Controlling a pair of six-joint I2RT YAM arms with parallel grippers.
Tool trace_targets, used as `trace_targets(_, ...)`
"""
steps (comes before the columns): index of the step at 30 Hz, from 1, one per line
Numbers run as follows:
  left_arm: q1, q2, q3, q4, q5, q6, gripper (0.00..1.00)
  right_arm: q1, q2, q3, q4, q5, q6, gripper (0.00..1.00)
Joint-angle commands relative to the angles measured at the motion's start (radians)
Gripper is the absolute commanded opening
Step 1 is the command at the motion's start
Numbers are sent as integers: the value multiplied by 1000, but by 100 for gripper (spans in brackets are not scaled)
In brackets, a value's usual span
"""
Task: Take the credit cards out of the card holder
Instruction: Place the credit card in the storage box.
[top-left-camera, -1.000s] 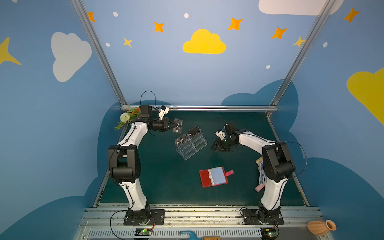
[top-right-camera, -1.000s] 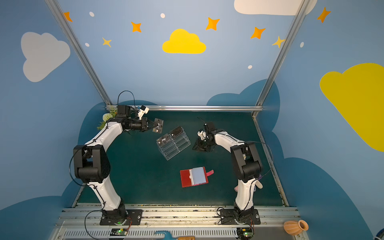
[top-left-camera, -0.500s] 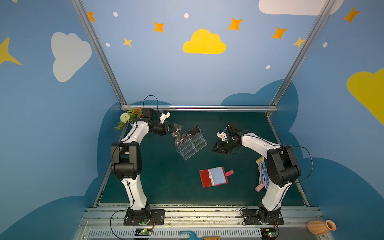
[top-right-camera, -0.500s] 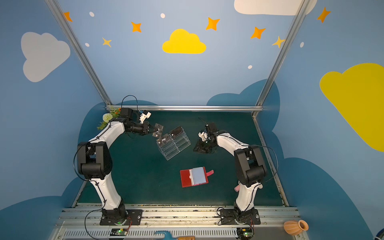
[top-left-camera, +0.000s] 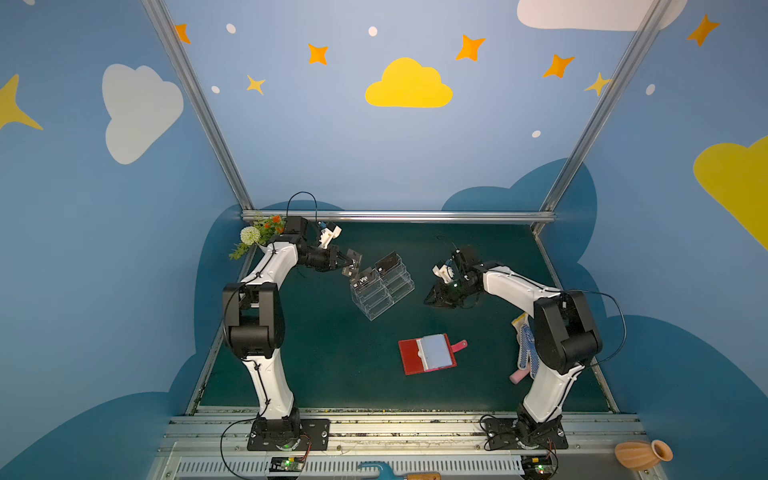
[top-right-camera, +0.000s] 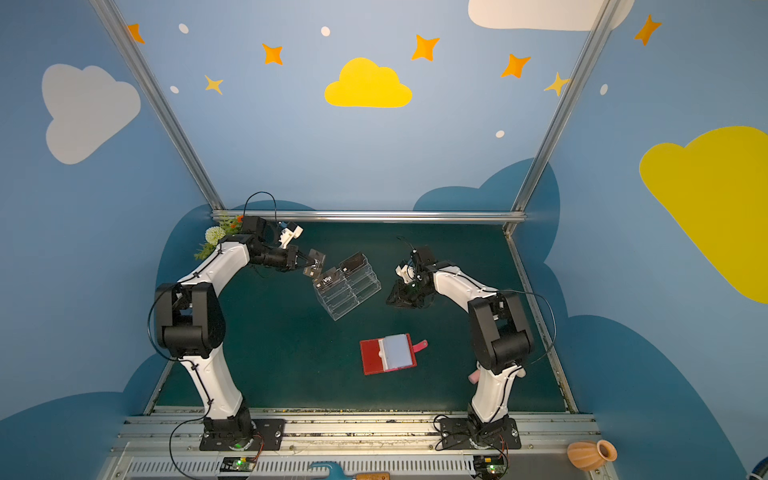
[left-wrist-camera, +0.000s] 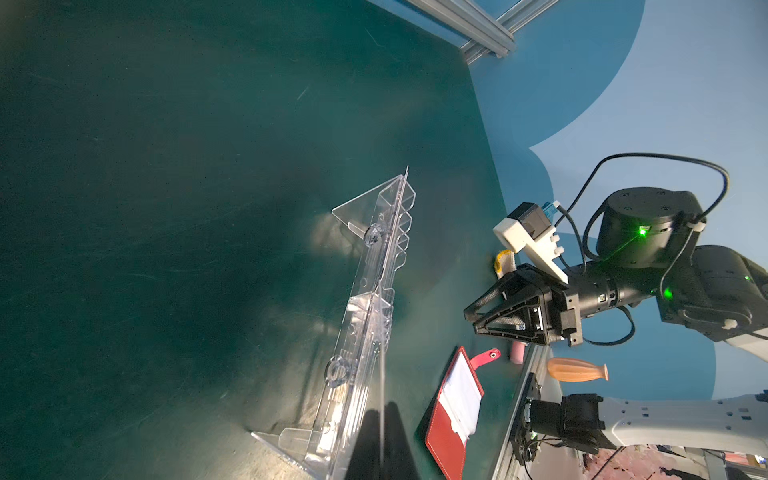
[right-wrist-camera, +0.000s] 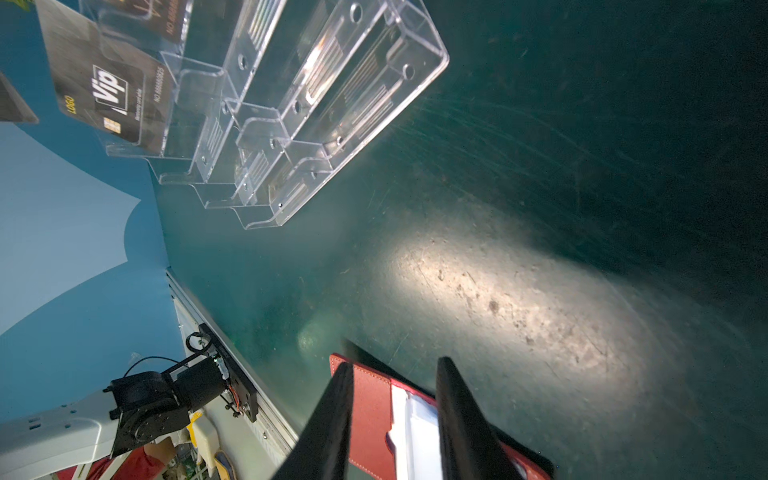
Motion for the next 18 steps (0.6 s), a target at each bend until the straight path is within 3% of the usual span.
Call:
trace_targets(1,-9,26,32,-43,-25,46,4,-9,-12,-9,-22,-24,-22,32)
trace_targets(18,-46,50,66,-99,-116,109,4,-24,-52,-75,10,-51,-41,32)
